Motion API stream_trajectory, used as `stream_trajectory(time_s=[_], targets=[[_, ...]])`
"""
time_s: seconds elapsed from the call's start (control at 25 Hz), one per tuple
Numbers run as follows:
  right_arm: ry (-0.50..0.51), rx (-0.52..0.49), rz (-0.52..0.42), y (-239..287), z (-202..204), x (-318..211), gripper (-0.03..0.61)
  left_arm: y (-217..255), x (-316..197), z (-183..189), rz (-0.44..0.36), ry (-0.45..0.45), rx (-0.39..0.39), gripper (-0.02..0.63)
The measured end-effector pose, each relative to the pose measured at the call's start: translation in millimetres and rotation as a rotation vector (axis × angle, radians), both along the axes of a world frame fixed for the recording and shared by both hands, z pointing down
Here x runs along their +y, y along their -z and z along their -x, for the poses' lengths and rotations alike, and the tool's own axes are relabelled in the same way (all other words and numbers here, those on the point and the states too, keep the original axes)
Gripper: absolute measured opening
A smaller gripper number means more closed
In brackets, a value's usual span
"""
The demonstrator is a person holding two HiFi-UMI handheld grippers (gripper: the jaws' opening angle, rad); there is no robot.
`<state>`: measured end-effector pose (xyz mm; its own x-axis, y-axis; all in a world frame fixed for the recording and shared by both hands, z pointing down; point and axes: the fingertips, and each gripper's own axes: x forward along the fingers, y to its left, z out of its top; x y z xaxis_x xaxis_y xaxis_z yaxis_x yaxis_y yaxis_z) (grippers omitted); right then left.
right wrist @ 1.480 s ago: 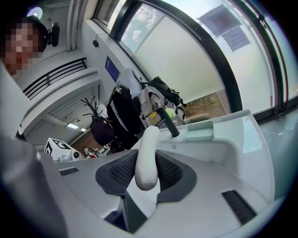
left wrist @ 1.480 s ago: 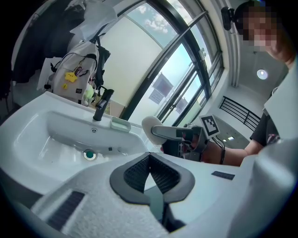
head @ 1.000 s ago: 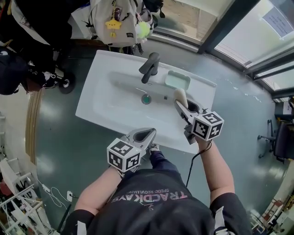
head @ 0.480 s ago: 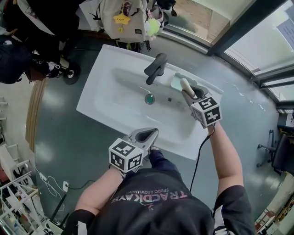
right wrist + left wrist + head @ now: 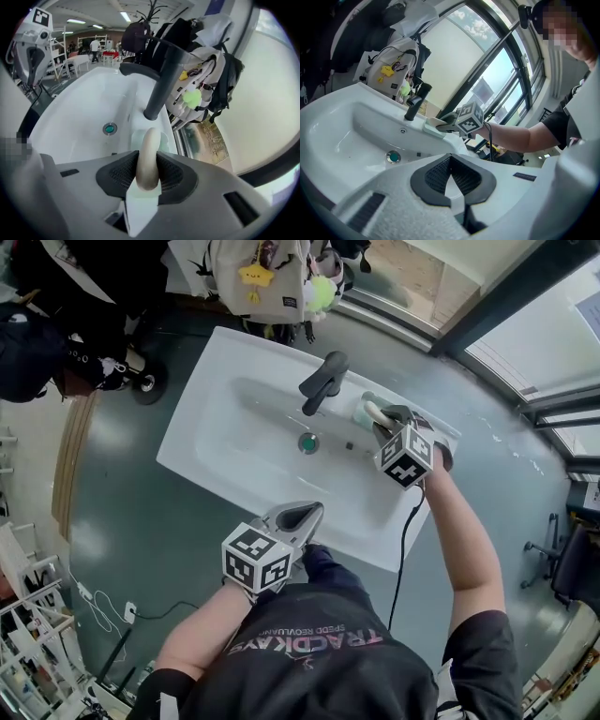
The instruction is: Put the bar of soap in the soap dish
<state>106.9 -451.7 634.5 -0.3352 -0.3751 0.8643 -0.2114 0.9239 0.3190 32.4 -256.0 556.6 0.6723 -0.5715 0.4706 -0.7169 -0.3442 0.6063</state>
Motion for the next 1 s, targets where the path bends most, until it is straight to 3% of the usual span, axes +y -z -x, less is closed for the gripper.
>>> stream_trajectory(time_s=[0.76, 1.0], targets=[[0.078, 0.183, -0.093, -17.2, 3.3, -13.7, 0.117, 4.9, -9.2, -4.9, -0.028, -0.029, -0.022, 0.009], [0.069, 0.178, -0.079, -18.6, 2.7, -11.8, 0.118, 4.6, -6.8, -4.3, -0.028, -0.03, -0.024, 0.009]])
